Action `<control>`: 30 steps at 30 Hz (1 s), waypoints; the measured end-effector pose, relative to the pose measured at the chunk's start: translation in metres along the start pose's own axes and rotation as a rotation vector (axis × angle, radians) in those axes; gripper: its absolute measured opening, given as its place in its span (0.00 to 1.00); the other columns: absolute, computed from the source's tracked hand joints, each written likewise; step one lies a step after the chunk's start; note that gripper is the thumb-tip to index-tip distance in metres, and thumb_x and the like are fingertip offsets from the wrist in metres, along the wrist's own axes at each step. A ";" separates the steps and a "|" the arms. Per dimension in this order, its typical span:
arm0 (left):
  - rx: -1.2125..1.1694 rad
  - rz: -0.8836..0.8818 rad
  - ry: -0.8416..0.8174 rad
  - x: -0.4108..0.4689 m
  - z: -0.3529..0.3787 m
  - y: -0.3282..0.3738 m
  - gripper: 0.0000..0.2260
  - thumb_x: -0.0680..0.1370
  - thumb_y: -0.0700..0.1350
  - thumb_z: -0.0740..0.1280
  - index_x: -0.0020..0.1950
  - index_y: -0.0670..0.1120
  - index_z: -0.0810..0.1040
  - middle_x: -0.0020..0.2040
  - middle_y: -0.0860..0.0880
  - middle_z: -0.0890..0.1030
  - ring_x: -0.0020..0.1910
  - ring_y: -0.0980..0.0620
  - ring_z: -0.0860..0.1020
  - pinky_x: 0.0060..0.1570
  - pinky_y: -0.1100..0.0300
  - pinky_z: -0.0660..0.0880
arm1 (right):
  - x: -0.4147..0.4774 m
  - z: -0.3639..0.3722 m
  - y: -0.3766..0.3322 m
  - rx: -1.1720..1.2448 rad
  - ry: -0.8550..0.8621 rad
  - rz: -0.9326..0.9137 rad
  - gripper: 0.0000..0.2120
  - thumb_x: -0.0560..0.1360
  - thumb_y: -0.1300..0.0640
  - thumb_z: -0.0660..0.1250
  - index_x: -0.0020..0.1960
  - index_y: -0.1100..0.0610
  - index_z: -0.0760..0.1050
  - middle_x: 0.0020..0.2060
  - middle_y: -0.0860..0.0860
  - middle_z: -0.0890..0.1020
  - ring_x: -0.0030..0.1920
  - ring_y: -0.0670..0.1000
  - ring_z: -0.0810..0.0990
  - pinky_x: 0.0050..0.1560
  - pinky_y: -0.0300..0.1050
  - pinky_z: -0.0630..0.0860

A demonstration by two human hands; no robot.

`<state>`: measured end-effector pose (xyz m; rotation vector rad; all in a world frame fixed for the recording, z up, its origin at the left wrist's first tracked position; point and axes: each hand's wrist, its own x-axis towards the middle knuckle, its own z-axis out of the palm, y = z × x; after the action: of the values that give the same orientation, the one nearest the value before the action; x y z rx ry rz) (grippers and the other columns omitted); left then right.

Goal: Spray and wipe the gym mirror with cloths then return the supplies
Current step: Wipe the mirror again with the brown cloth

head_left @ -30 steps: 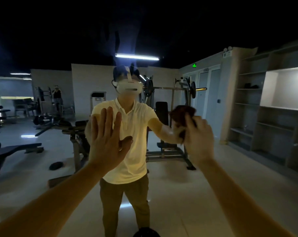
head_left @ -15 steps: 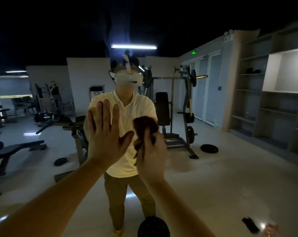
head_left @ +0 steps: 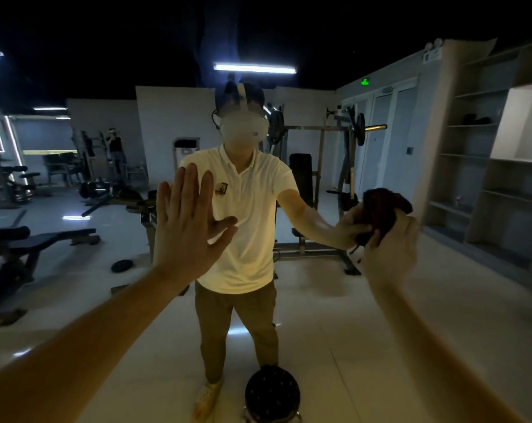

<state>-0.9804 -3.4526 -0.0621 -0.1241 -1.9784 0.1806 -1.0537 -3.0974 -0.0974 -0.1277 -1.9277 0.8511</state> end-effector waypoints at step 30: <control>-0.009 0.136 -0.213 -0.087 0.027 -0.012 0.54 0.71 0.77 0.57 0.85 0.41 0.52 0.84 0.35 0.45 0.83 0.33 0.46 0.79 0.32 0.47 | -0.162 0.058 -0.026 0.113 -0.163 0.372 0.24 0.76 0.66 0.68 0.69 0.57 0.65 0.64 0.55 0.70 0.55 0.53 0.77 0.53 0.49 0.80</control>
<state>-0.9703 -3.4816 -0.1491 -0.2544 -2.1839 0.2823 -1.0125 -3.2160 -0.2176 -0.3666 -2.0339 1.2472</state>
